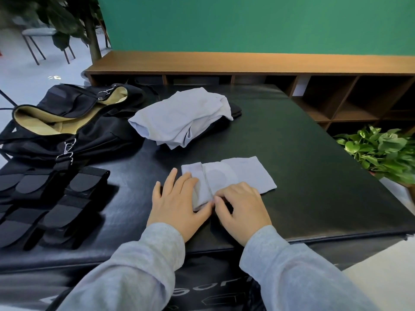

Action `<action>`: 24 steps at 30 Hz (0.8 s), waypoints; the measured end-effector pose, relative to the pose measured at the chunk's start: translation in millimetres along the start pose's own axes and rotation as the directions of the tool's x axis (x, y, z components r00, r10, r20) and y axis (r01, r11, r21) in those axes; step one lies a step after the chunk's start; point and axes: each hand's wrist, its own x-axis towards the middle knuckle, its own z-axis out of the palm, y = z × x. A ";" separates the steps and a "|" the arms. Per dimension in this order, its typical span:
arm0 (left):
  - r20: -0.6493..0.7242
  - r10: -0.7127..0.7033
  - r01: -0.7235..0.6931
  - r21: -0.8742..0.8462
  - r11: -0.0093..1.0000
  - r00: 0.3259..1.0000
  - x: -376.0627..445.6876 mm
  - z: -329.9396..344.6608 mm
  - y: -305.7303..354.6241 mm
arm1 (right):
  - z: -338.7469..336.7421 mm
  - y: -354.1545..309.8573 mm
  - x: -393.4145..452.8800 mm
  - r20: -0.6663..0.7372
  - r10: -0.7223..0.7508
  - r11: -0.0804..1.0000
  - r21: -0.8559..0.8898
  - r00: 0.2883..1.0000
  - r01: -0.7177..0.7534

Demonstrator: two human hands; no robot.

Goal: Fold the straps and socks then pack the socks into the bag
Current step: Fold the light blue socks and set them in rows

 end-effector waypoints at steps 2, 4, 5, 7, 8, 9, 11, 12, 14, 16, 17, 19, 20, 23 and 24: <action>0.008 0.008 -0.008 0.009 1.000 1.000 -0.1 -0.2 -0.7 | 1.6 0.0 -0.5 -0.054 0.018 1.000 0.006 0.998 -0.018; -0.034 0.048 -0.048 0.004 0.999 0.998 -0.8 1.7 -4.2 | 3.2 0.6 -0.5 -0.138 0.072 0.997 -0.006 0.988 -0.074; -0.077 0.088 -0.089 -0.001 0.996 0.993 -1.2 3.4 -6.2 | 3.7 1.2 0.0 -0.172 0.104 0.994 -0.009 0.979 -0.108; -0.171 0.188 -0.191 -0.002 0.982 0.967 -1.2 7.3 -9.6 | 3.8 3.1 1.4 -0.196 0.175 0.984 0.000 0.965 -0.178; -0.216 0.232 -0.237 0.005 0.972 0.948 -1.2 9.0 -10.8 | 3.4 4.0 2.1 -0.188 0.205 0.978 0.003 0.961 -0.208; -0.258 0.268 -0.273 0.018 0.962 0.928 -1.2 10.7 -11.7 | 3.4 5.1 2.1 -0.178 0.226 0.973 -0.001 0.958 -0.230; -0.329 0.300 -0.304 0.042 0.952 0.895 -1.0 11.5 -11.8 | 3.0 6.2 1.5 -0.177 0.242 0.968 -0.029 0.954 -0.251; -0.347 0.296 -0.300 0.043 0.953 0.890 -0.5 12.5 -12.0 | 2.5 6.0 1.4 -0.181 0.248 0.965 -0.040 0.952 -0.259; -0.349 0.277 -0.282 0.039 0.959 0.895 0.2 14.1 -12.0 | 1.7 5.8 1.8 -0.160 0.262 0.959 -0.068 0.952 -0.275; -0.347 0.275 -0.275 0.049 0.960 0.897 -0.1 14.2 -11.9 | 1.0 5.7 1.9 -0.112 0.265 0.953 -0.118 0.958 -0.278; -0.345 0.275 -0.273 0.056 0.960 0.897 0.2 14.7 -12.2 | 0.4 5.3 2.0 -0.097 0.267 0.950 -0.139 0.959 -0.278; -0.331 0.256 -0.252 0.055 0.966 0.908 0.3 16.0 -12.1 | -0.7 3.7 2.3 -0.093 0.273 0.943 -0.169 0.957 -0.286; -0.328 0.238 -0.234 0.050 0.971 0.914 0.1 16.5 -12.0 | -1.0 3.0 2.5 -0.098 0.276 0.940 -0.181 0.956 -0.289; -0.311 0.191 -0.189 0.038 0.981 0.931 -1.3 14.2 -9.4 | -0.1 2.8 2.5 -0.106 0.273 0.932 -0.218 0.956 -0.290; -0.308 0.184 -0.181 0.040 0.983 0.933 -1.4 13.4 -8.7 | 0.7 3.1 2.6 -0.111 0.267 0.932 -0.224 0.957 -0.286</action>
